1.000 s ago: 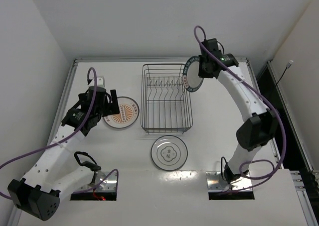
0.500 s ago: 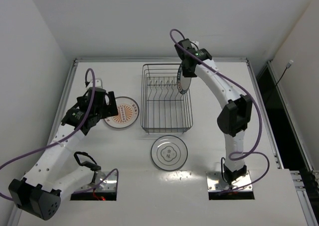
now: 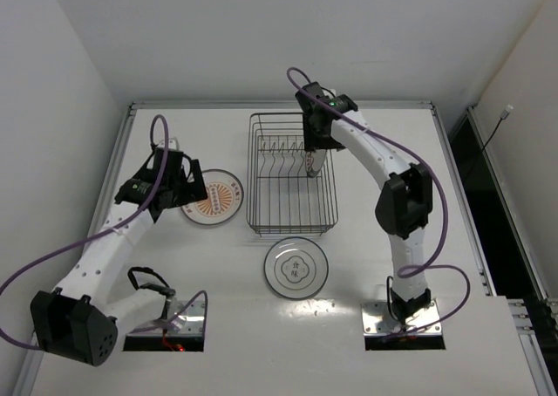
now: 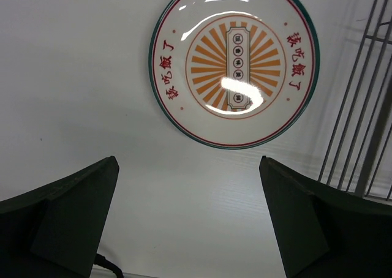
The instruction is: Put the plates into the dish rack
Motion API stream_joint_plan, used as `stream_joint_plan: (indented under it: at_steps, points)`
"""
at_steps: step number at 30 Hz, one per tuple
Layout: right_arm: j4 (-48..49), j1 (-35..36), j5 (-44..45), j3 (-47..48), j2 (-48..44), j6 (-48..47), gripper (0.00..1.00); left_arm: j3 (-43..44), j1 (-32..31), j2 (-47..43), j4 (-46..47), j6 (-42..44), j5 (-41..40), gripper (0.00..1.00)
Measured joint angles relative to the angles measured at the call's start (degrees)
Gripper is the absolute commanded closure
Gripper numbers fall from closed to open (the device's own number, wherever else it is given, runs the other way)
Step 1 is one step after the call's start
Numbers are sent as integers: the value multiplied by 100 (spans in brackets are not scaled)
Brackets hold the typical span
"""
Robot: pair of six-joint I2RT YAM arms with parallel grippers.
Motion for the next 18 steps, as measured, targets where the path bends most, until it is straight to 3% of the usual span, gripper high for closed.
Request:
stream_joint_plan:
  at_steps: [3,6,11,15,18]
  points:
    - [-9,0,-328,-186,-328,-118,12,-118,310,240,144,-28,225,0]
    - [24,0,-597,-188,-809,-236,0,-334,758,457,413,-116,573,0]
    - [459,0,-1268,-507,-2015,-400,0,-1069,1655,966,1373,-431,1825,0]
    - [763,0,-1615,-1226,-3077,-417,0,-2044,2411,1515,2669,-909,3189,0]
    - [861,-11,-1674,-1797,-3670,-435,0,-2310,2726,1893,3390,-1298,3965,0]
